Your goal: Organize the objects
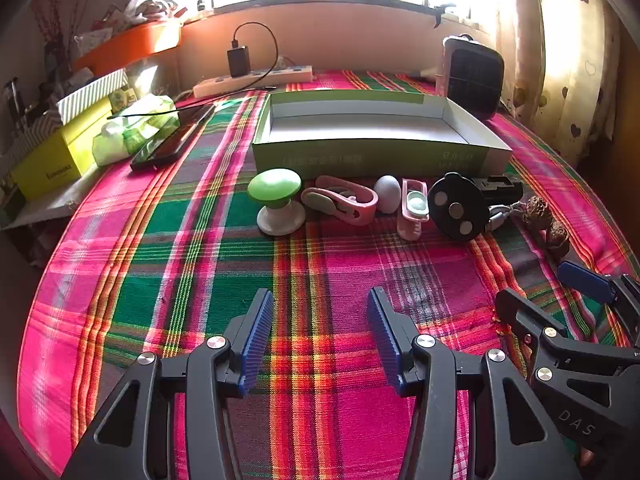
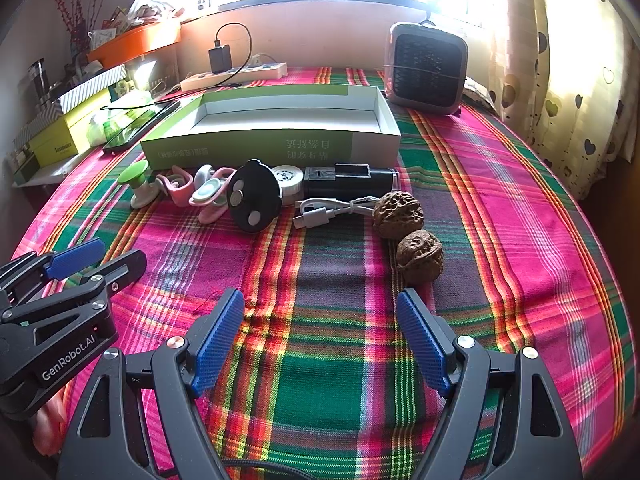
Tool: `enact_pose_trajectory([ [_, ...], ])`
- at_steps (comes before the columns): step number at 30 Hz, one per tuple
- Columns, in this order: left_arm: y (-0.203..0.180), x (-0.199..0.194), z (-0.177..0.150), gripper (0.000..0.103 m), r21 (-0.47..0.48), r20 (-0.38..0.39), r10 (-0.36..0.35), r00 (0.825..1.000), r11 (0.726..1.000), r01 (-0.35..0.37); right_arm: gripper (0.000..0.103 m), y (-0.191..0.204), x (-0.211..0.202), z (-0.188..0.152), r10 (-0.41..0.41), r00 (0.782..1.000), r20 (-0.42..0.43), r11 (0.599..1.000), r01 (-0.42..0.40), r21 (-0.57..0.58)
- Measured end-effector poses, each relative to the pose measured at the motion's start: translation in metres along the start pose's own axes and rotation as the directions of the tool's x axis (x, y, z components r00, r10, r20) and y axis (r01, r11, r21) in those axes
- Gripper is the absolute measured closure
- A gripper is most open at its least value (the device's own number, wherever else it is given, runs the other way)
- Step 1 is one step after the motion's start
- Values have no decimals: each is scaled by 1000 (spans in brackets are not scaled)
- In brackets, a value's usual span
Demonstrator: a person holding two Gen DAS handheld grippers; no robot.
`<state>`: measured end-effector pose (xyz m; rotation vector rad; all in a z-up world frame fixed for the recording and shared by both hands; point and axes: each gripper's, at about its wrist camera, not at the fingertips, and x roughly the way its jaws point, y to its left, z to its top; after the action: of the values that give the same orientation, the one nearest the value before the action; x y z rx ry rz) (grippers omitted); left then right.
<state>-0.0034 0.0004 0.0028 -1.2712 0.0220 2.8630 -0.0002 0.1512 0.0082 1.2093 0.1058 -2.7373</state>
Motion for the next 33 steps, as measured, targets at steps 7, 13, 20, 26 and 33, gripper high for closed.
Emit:
enact_pose_trajectory([
  [7, 0, 0, -1, 55, -1, 2, 0, 1000, 1000, 0, 24, 0, 0, 0, 0, 1000, 0, 1000, 0, 0],
  [13, -1, 0, -1, 55, -2, 2, 1, 1000, 1000, -1, 24, 0, 0, 0, 1, 1000, 0, 1000, -1, 0],
  [20, -2, 0, -2, 55, -2, 2, 2, 1000, 1000, -2, 24, 1, 0, 0, 1, 1000, -1, 1000, -1, -2],
  [26, -2, 1, -1, 55, 0, -1, 0, 1000, 1000, 0, 24, 1, 0, 0, 7, 1000, -4, 1000, -7, -4],
  [33, 0, 4, 3, 55, 30, -12, -44, 999, 999, 44, 24, -13, -8, -7, 35, 999, -6, 999, -35, -13],
])
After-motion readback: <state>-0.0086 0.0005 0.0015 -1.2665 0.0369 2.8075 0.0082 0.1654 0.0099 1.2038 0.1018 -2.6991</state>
